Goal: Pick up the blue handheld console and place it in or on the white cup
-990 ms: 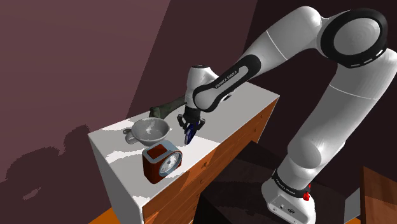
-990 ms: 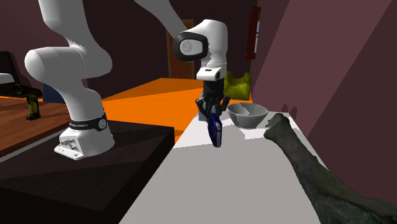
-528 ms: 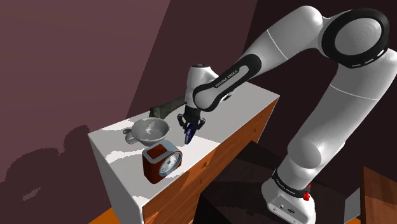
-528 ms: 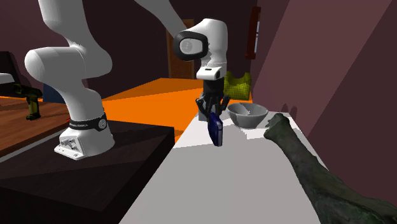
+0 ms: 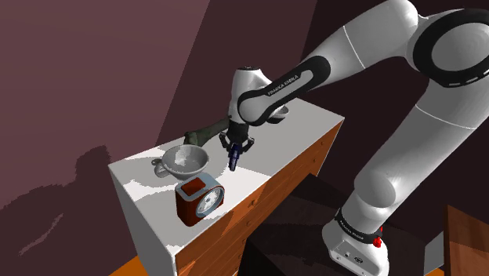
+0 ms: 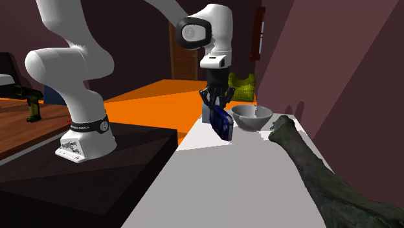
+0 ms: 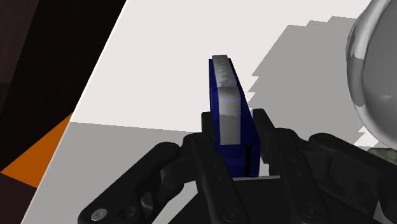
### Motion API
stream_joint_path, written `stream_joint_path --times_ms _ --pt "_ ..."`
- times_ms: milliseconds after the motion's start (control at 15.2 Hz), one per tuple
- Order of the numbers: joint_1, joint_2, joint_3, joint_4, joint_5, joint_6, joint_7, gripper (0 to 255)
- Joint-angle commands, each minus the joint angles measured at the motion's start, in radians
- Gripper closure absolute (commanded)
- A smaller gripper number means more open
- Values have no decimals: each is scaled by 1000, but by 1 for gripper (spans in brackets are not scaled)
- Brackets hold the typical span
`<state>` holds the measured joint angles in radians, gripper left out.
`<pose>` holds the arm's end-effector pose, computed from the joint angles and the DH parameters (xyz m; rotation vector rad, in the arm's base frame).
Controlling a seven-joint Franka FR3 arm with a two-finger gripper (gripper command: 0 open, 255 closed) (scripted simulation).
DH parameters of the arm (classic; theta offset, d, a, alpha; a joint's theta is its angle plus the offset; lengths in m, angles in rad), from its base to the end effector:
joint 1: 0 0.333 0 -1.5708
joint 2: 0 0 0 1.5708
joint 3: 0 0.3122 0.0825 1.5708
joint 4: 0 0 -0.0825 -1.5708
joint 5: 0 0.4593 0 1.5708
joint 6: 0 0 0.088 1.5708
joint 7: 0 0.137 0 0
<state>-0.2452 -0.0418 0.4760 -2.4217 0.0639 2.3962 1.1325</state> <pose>0.5217 0.1223 0.2349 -2.7711 1.4227 0.0094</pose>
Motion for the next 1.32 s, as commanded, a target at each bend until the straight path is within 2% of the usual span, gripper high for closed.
stream_joint_path --times_ms 0,1254 --pt "1 -25 -1 8 14 -30 -9 255" --pt "6 -174 -28 133 72 -295 -52 255"
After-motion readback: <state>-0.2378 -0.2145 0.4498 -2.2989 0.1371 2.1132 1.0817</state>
